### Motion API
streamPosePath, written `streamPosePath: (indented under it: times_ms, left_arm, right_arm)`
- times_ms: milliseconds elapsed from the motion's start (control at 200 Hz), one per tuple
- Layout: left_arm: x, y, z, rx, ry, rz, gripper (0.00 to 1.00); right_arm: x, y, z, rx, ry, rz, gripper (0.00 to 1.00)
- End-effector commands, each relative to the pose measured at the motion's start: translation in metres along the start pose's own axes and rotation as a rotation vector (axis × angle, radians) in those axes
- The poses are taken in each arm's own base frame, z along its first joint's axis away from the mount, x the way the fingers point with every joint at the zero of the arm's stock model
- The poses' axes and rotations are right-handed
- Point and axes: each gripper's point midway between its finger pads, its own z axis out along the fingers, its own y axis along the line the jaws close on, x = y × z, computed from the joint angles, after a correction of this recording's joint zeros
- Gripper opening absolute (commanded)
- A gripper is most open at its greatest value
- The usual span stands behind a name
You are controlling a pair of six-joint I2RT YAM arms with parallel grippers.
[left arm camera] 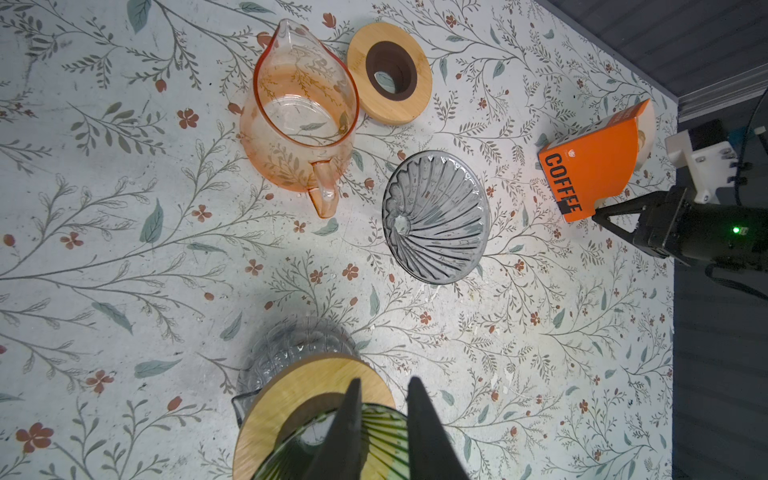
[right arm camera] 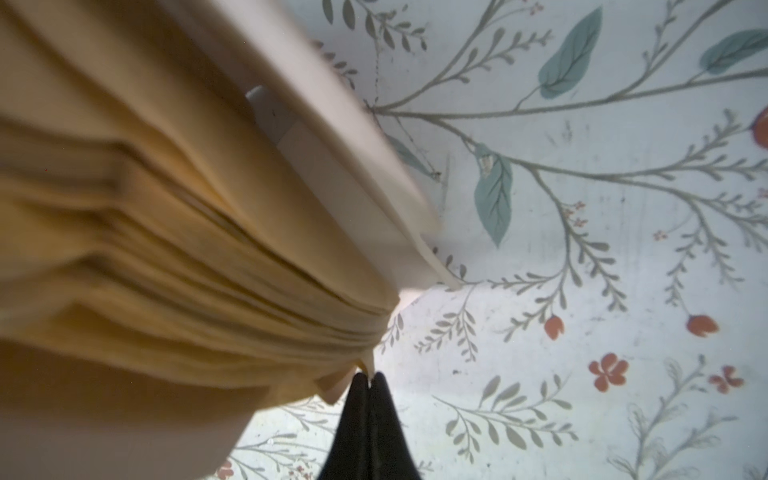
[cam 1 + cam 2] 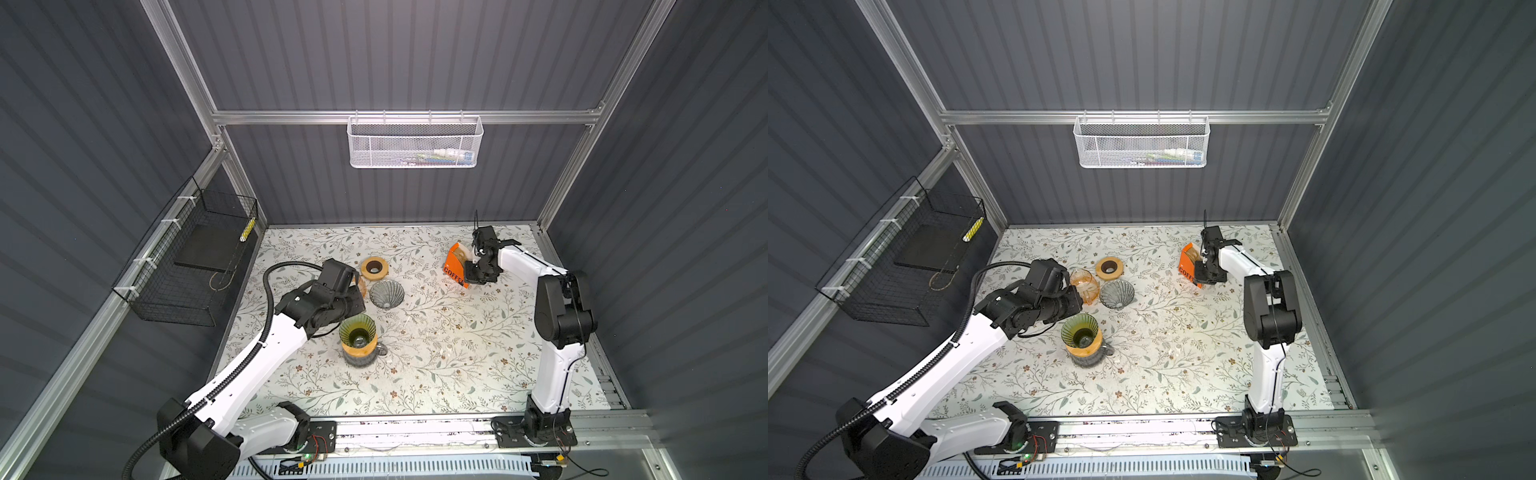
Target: Place the coffee filter in the dripper
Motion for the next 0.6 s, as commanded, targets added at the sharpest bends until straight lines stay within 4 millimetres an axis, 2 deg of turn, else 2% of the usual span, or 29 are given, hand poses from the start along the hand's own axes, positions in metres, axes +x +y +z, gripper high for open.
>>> streamPosePath:
  times_ms: [0,260,370,595]
  left_arm:
    - [0.004,0.005,-0.003,-0.008,-0.003,-0.008,0.22]
    - [0.004,0.005,-0.005,-0.003,-0.004,-0.009,0.22]
    - [0.005,0.005,-0.005,-0.004,-0.004,-0.011,0.22]
    - [0.004,0.005,-0.003,-0.008,-0.002,-0.01,0.22]
  right_arm:
    - [0.005,-0.001,-0.014,0.009,-0.013,0.004,0.0]
    - [0.008,-0.002,-0.018,0.015,-0.02,0.0,0.0]
    - [0.003,0.0,-0.015,0.008,-0.019,-0.004,0.16]
    - [-0.01,0.005,-0.01,-0.003,-0.023,-0.001,0.21]
